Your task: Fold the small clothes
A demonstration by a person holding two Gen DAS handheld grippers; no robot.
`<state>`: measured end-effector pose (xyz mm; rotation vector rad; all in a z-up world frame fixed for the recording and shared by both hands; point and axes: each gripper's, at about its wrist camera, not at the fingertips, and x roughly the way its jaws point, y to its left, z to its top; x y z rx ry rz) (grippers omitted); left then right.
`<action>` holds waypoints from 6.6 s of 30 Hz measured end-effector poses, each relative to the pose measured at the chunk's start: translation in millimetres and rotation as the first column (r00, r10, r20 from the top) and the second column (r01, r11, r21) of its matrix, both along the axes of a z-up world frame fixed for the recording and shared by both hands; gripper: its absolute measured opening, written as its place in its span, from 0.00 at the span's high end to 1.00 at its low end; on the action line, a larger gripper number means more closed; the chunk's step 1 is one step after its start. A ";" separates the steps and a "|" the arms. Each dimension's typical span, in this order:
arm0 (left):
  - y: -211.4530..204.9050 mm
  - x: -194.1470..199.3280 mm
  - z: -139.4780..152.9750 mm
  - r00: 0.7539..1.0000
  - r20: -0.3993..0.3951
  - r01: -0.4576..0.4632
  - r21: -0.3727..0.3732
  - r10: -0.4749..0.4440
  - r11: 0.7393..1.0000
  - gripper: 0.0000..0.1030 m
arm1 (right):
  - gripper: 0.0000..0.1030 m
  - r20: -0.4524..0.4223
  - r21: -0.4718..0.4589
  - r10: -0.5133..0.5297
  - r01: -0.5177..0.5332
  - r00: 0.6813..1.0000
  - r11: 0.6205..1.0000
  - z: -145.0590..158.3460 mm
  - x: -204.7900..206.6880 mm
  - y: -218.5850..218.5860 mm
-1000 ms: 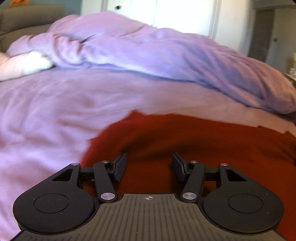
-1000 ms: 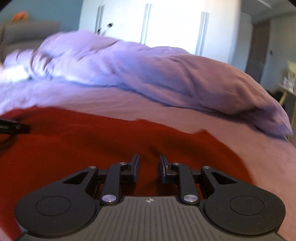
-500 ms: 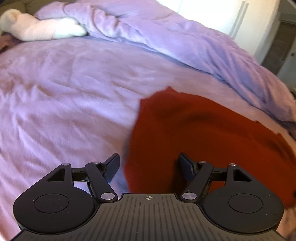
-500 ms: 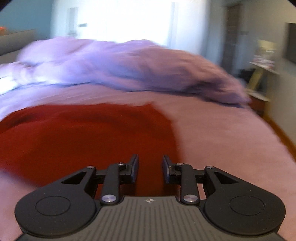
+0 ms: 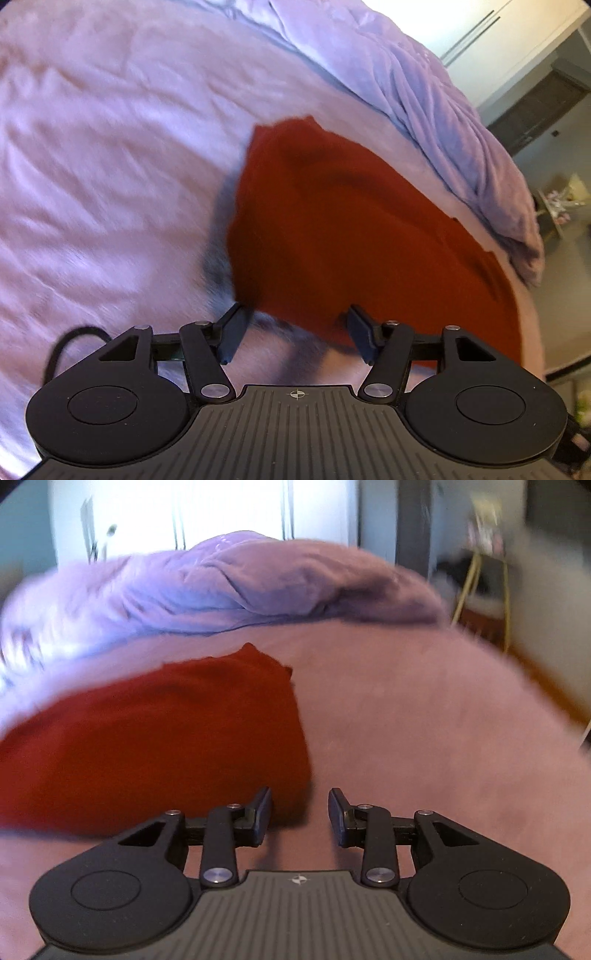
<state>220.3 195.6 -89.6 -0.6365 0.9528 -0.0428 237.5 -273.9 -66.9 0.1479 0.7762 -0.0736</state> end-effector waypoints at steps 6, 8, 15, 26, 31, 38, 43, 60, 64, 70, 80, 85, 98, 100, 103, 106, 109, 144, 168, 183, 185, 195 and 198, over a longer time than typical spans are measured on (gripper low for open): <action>4.6 13.6 -7.8 0.999 -0.008 -0.048 -0.054 0.048 0.997 0.39 | 0.69 -0.043 0.314 -0.050 0.061 0.998 0.947 -14.3 -2.5 -21.1; 5.1 18.2 -6.5 0.998 -0.010 -0.065 -0.045 0.065 0.997 0.47 | 0.69 -0.050 0.384 -0.070 0.084 0.996 0.920 -18.6 1.9 -21.9; 15.9 29.4 -7.5 0.994 -0.006 -0.110 -0.071 0.110 0.991 0.71 | 0.72 -0.123 0.590 -0.178 0.216 0.976 0.778 -29.6 14.3 -35.9; 12.0 18.6 -0.5 0.996 0.053 -0.073 0.030 0.071 0.997 0.67 | 0.83 -0.008 0.243 -0.135 0.133 0.991 0.961 -4.2 21.4 -4.7; 19.4 13.9 -3.2 0.996 0.069 -0.056 0.023 0.054 0.998 0.39 | 0.79 -0.004 -0.254 -0.066 0.063 0.998 0.965 5.8 18.4 41.4; 25.3 27.4 -15.2 0.994 0.058 -0.087 -0.138 0.096 0.987 0.39 | 0.79 0.074 -0.215 0.145 -0.126 0.987 0.968 28.0 5.1 94.9; 33.1 35.7 -23.0 0.992 0.047 -0.104 -0.188 0.115 0.977 0.68 | 0.92 0.053 -0.166 0.363 -0.351 0.930 0.922 16.3 -2.7 154.5; 43.5 38.4 -30.5 0.986 0.036 -0.146 -0.254 0.160 0.956 0.70 | 0.95 0.056 -0.124 0.525 -0.516 0.849 0.848 -13.4 1.4 230.2; 46.5 38.1 -22.5 0.982 0.030 -0.171 -0.270 0.185 0.948 0.77 | 0.95 0.017 -0.142 0.547 -0.539 0.837 0.830 -16.0 7.7 236.0; 28.5 41.0 18.2 0.984 0.126 -0.099 -0.207 0.127 0.973 0.79 | 0.94 0.060 -0.062 0.462 -0.458 0.885 0.887 5.8 -2.0 197.1; -106.9 71.2 73.2 0.944 0.257 0.216 -0.016 -0.205 0.976 0.79 | 0.94 0.088 0.042 0.205 -0.209 0.975 0.977 12.8 -20.7 100.7; -172.1 80.2 29.3 0.940 0.128 0.311 0.059 -0.316 0.949 0.73 | 0.94 0.072 0.043 0.122 -0.125 0.990 0.991 6.1 -20.2 75.7; -121.3 35.3 75.5 0.959 0.221 0.130 0.222 -0.179 0.966 0.50 | 0.94 0.070 0.050 0.052 -0.055 0.996 0.997 6.3 -24.6 48.2; -110.1 36.5 62.2 0.978 0.156 0.090 0.271 -0.136 0.958 0.51 | 0.94 0.103 0.063 0.091 -0.098 0.991 0.993 15.5 -19.7 57.2; -102.7 38.3 44.3 0.988 0.092 0.095 0.251 -0.122 0.963 0.51 | 0.93 0.166 0.042 0.200 -0.210 0.966 0.977 31.3 -13.1 86.5; -115.5 43.6 32.8 0.986 0.077 0.123 0.242 -0.146 0.963 0.49 | 0.89 0.201 0.016 0.270 -0.278 0.942 0.960 38.0 -4.4 114.1; -121.0 46.6 29.4 0.982 0.082 0.149 0.240 -0.173 0.959 0.49 | 0.88 0.213 -0.003 0.322 -0.329 0.922 0.944 38.0 2.5 132.9; -132.9 49.8 24.7 0.982 0.044 0.162 0.290 -0.182 0.943 0.45 | 0.44 0.021 0.307 0.230 -0.225 0.973 0.925 -1.7 48.1 75.5; -133.3 34.7 26.2 0.989 0.019 0.131 0.312 -0.144 0.941 0.44 | 0.81 -0.037 0.270 0.372 -0.349 0.927 0.897 -6.4 88.4 121.6; -204.6 25.0 31.0 0.963 0.003 0.257 0.294 -0.269 0.921 0.39 | 0.85 0.107 -0.470 0.273 -0.194 0.956 0.861 22.6 57.3 72.3; -214.6 26.0 29.0 0.958 -0.005 0.277 0.287 -0.288 0.917 0.38 | 0.80 0.061 -0.425 0.236 -0.189 0.970 0.885 9.0 63.6 50.1; -250.8 39.8 15.8 0.951 -0.014 0.294 0.352 -0.309 0.889 0.32 | 0.52 0.121 -0.080 0.056 -0.046 0.991 0.996 19.5 18.6 3.1; -246.4 43.4 11.5 0.963 -0.016 0.258 0.341 -0.269 0.904 0.31 | 0.52 0.080 0.106 -0.008 -0.001 0.997 0.994 16.1 -0.2 -16.0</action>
